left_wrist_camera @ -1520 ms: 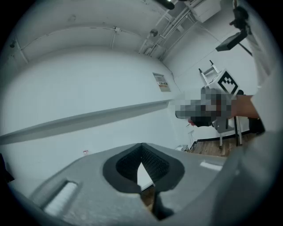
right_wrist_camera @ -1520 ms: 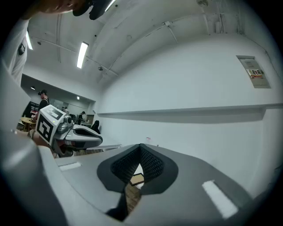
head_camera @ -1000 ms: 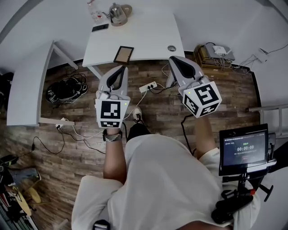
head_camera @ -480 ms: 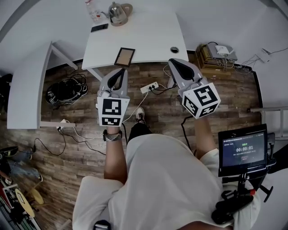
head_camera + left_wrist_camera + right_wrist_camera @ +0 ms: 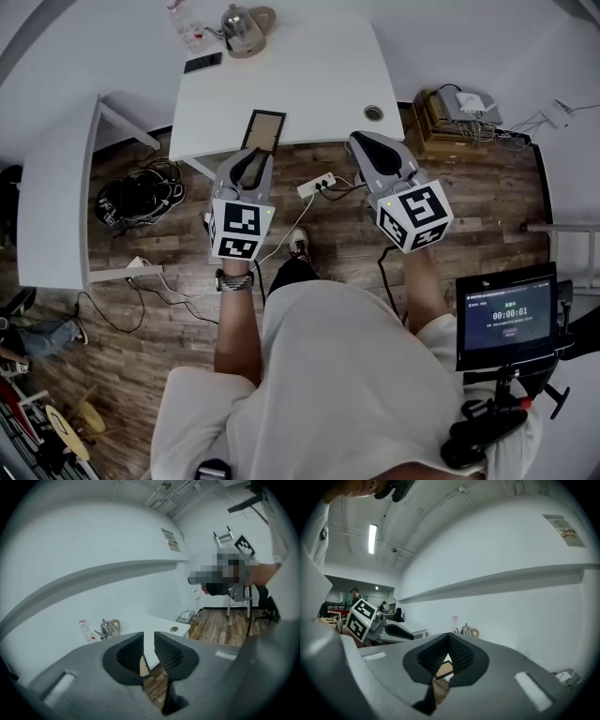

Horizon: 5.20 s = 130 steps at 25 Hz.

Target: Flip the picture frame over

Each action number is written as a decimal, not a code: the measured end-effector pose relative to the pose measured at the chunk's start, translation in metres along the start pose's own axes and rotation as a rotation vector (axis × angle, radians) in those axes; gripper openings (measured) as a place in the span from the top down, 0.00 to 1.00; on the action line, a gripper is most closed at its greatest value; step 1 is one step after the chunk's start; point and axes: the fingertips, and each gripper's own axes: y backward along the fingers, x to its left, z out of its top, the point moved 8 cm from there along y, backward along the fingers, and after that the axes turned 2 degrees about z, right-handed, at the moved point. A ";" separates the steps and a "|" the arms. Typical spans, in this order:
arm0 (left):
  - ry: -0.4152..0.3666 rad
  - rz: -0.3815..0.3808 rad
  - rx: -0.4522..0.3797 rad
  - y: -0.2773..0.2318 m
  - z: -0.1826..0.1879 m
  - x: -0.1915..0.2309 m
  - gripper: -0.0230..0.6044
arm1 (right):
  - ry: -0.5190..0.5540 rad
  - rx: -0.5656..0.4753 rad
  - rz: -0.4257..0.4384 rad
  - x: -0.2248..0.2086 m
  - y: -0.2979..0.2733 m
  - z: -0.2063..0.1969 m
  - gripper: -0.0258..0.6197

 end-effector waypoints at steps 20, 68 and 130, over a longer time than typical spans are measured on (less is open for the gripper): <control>-0.201 -0.138 0.289 -0.113 -0.105 0.016 0.76 | -0.102 0.167 -0.027 -0.038 -0.082 -0.076 0.96; -0.753 -0.150 0.422 -0.218 -0.238 -0.013 0.69 | -0.164 0.398 -0.002 -0.040 -0.136 -0.152 0.96; 1.374 -0.172 -0.123 -0.255 -0.204 0.090 0.84 | -0.189 0.386 -0.140 -0.074 -0.174 -0.137 0.96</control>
